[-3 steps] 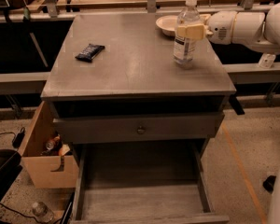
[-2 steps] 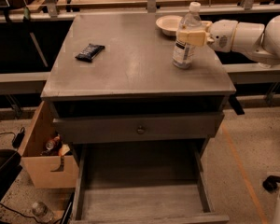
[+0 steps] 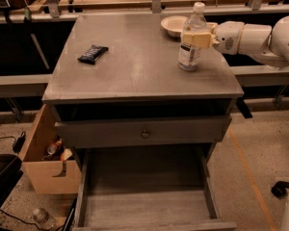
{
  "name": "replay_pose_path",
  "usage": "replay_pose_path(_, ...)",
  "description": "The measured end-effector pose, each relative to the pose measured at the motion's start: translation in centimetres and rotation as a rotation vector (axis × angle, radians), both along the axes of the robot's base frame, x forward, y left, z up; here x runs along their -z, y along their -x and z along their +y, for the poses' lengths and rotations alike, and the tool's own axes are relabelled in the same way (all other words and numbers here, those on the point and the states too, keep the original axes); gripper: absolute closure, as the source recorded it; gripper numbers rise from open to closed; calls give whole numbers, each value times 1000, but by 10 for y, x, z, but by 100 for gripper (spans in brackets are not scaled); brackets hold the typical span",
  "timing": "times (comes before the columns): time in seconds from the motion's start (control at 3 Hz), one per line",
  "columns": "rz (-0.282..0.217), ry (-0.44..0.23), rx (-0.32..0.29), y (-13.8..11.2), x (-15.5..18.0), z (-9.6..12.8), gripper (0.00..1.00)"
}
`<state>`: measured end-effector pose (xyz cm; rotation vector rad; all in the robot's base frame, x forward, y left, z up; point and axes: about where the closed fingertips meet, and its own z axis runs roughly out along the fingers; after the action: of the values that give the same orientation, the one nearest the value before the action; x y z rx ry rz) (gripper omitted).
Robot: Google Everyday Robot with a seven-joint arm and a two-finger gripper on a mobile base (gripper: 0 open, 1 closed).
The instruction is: Pick blue plastic bottle from middle drawer and place on counter
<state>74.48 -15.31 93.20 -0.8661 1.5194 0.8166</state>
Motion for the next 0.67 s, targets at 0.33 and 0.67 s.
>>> replay_pose_path(0.33,0,0,-1,0,0,1,37)
replay_pose_path(0.67,1,-1,-6,-1,1,4,15)
